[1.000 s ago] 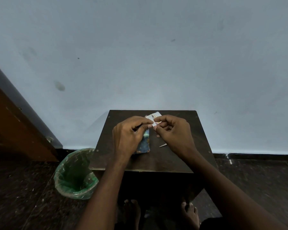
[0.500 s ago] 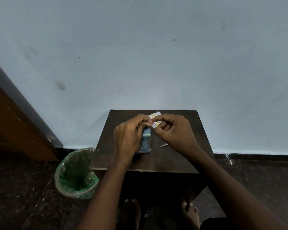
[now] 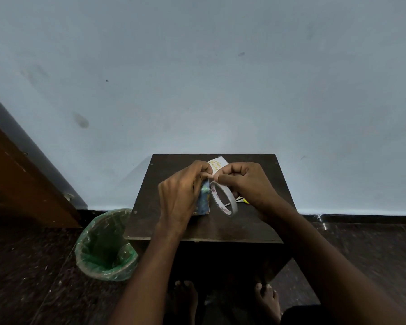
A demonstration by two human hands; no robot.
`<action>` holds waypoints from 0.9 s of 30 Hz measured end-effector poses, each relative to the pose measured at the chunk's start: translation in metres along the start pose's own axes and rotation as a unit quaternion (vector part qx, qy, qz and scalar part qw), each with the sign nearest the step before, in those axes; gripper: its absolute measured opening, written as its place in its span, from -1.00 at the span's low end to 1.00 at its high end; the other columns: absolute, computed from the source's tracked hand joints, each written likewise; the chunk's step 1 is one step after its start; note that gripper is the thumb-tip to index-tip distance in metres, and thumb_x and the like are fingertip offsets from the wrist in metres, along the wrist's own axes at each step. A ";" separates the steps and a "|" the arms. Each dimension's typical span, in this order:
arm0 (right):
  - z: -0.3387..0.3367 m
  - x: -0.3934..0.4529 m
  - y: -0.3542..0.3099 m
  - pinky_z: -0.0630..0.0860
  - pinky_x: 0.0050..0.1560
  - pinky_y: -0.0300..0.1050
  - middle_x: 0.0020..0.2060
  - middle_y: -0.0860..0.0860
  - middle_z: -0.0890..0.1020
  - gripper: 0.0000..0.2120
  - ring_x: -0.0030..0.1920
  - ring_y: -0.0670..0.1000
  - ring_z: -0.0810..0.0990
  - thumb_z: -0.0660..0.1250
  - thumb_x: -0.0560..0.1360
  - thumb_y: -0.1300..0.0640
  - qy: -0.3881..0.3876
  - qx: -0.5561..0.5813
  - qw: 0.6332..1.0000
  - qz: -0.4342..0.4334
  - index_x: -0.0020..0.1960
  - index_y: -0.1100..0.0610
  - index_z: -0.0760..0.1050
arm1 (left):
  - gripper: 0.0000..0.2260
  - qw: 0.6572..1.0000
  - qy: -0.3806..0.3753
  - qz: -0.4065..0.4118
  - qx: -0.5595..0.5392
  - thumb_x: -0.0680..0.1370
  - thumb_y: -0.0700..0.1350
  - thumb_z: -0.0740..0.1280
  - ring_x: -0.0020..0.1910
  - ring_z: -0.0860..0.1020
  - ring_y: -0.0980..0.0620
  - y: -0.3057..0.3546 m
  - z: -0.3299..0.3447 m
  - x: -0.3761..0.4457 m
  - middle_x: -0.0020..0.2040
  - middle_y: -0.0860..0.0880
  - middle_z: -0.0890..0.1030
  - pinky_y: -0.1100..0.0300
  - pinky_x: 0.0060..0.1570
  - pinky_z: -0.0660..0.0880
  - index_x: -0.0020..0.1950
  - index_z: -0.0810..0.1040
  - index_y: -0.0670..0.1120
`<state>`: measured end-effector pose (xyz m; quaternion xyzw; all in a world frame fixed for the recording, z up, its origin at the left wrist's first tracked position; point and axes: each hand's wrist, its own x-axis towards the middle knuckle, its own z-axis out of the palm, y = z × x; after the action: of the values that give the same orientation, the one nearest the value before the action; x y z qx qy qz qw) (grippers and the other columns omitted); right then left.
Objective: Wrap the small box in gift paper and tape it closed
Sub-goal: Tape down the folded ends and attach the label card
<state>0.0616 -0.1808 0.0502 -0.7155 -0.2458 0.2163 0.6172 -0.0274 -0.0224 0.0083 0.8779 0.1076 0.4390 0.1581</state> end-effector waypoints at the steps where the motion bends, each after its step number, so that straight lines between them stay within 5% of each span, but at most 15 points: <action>1: 0.000 0.001 0.000 0.46 -0.37 -0.18 -0.34 0.07 0.70 -0.91 -0.41 -0.05 0.55 0.45 0.52 0.25 0.000 0.001 1.000 0.012 -0.15 0.20 0.71 | -0.97 1.000 -0.003 -0.006 -0.005 0.62 -0.01 0.47 -0.27 0.60 0.10 0.000 0.000 0.000 -0.21 0.12 0.67 0.16 -0.35 0.39 -0.02 0.68 0.10; 5: 0.001 0.004 0.002 0.37 -0.41 -0.22 -0.45 0.05 0.60 -0.87 -0.48 -0.07 0.44 0.44 0.52 0.27 0.006 0.026 0.998 0.064 -0.10 0.35 0.68 | -0.92 0.994 -0.041 -0.063 -0.076 0.54 -0.01 0.55 -0.14 0.67 0.21 -0.004 -0.001 0.004 -0.12 0.23 0.71 0.09 -0.22 0.57 -0.01 0.70 0.14; 9: 0.003 0.004 0.003 0.36 -0.40 -0.22 -0.41 0.07 0.62 -0.89 -0.47 -0.07 0.46 0.44 0.53 0.26 -0.004 0.040 0.996 0.078 -0.16 0.24 0.70 | -0.85 0.983 -0.078 -0.105 -0.127 0.53 -0.05 0.55 -0.05 0.68 0.33 -0.005 -0.004 0.006 -0.06 0.30 0.72 0.11 -0.06 0.64 0.05 0.72 0.16; 14: 0.005 0.006 0.006 0.40 -0.35 -0.16 -0.38 0.09 0.65 -0.87 -0.42 -0.05 0.52 0.43 0.55 0.23 0.028 0.052 0.997 0.050 -0.16 0.21 0.70 | -0.87 0.971 -0.089 -0.141 -0.169 0.61 -0.10 0.48 -0.02 0.69 0.25 -0.007 -0.007 0.009 -0.01 0.27 0.74 0.09 0.00 0.65 0.06 0.78 0.11; 19: 0.011 0.007 0.007 0.41 -0.38 -0.20 -0.35 0.10 0.62 -0.86 -0.36 -0.03 0.53 0.43 0.57 0.20 0.064 0.070 0.995 0.014 -0.11 0.26 0.68 | -0.76 0.944 -0.110 -0.190 -0.249 0.61 0.13 0.40 -0.01 0.71 0.15 0.006 -0.014 0.012 -0.05 0.19 0.76 0.10 0.01 0.62 0.00 0.79 0.04; 23: 0.017 0.005 0.007 0.45 -0.37 -0.24 -0.37 0.10 0.63 -0.90 -0.36 -0.03 0.54 0.45 0.55 0.21 0.078 0.052 0.995 -0.017 -0.12 0.21 0.70 | -0.90 0.941 -0.116 -0.221 -0.227 0.54 0.09 0.55 -0.06 0.69 0.28 0.012 -0.012 0.015 -0.09 0.25 0.75 0.29 -0.06 0.54 -0.02 0.80 0.11; 27: 0.018 0.005 0.008 0.44 -0.37 -0.20 -0.37 0.06 0.62 -0.89 -0.36 -0.02 0.54 0.44 0.57 0.22 0.076 0.060 0.995 -0.010 -0.12 0.20 0.68 | -0.96 0.926 -0.106 -0.270 -0.243 0.52 0.00 0.58 -0.09 0.70 0.29 0.013 -0.010 0.017 -0.15 0.25 0.75 0.23 -0.02 0.61 -0.05 0.81 0.11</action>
<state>0.0549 -0.1650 0.0402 -0.6893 -0.1914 0.1694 0.6779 -0.0250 -0.0269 0.0313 0.7919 0.2133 0.2965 0.4895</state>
